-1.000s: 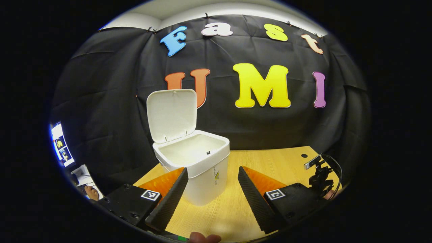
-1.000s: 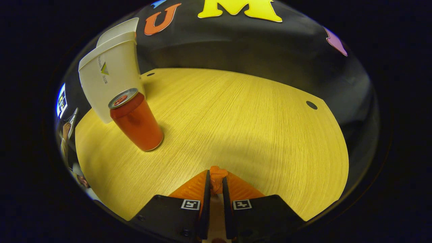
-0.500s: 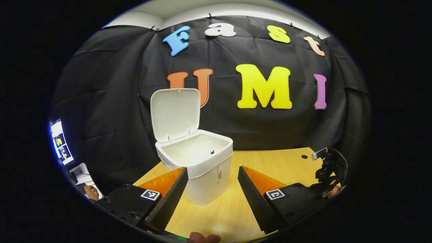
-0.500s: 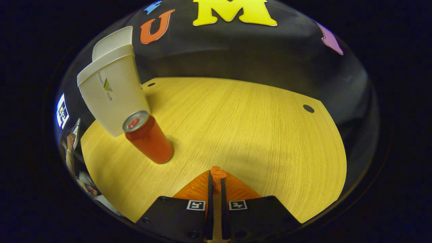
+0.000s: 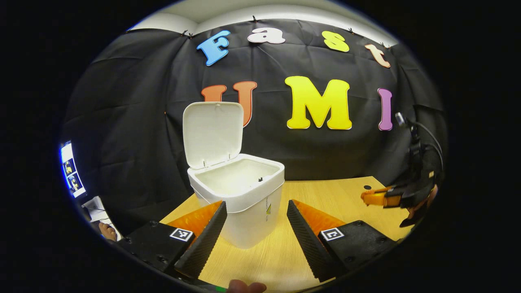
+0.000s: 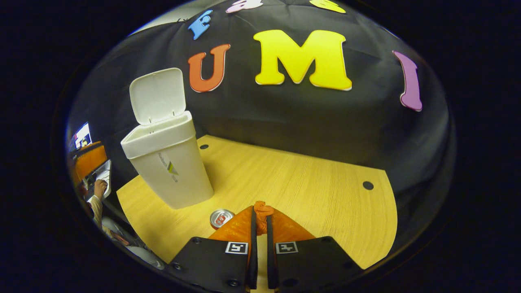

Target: Press the lid of the desktop garbage bin to open it, pick up the crumpled paper on the desktop and throw it into the bin, then pick up the pop can on the desktop and drop it into the bin, and finally close the garbage bin lid.

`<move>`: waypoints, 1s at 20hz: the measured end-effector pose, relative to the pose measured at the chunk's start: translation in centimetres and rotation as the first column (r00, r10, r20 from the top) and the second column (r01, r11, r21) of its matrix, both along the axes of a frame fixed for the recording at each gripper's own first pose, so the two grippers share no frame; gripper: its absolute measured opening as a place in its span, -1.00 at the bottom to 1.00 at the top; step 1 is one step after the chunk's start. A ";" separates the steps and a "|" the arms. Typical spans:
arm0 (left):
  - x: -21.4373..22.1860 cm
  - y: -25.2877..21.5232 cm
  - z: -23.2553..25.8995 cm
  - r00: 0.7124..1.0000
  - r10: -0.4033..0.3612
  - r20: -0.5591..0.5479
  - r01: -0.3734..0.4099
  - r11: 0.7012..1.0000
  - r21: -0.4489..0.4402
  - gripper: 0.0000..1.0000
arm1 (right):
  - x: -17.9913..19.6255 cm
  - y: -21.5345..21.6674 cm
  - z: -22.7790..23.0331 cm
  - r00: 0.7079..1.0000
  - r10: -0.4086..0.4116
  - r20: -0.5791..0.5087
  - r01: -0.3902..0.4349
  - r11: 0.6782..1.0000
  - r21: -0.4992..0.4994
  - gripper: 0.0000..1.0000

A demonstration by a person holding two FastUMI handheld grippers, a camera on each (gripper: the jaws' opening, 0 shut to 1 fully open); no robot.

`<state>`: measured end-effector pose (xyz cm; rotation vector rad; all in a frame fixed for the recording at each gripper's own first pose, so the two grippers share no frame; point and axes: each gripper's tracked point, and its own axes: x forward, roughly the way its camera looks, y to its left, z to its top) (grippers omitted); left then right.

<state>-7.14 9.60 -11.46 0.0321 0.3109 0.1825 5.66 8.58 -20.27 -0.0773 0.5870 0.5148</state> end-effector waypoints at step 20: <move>-3.8 5.7 0.5 0.999 0.034 0.032 -0.032 0.998 -0.048 0.95 | 0.9 29.3 11.1 0.905 0.379 0.192 -0.395 0.917 0.057 -0.80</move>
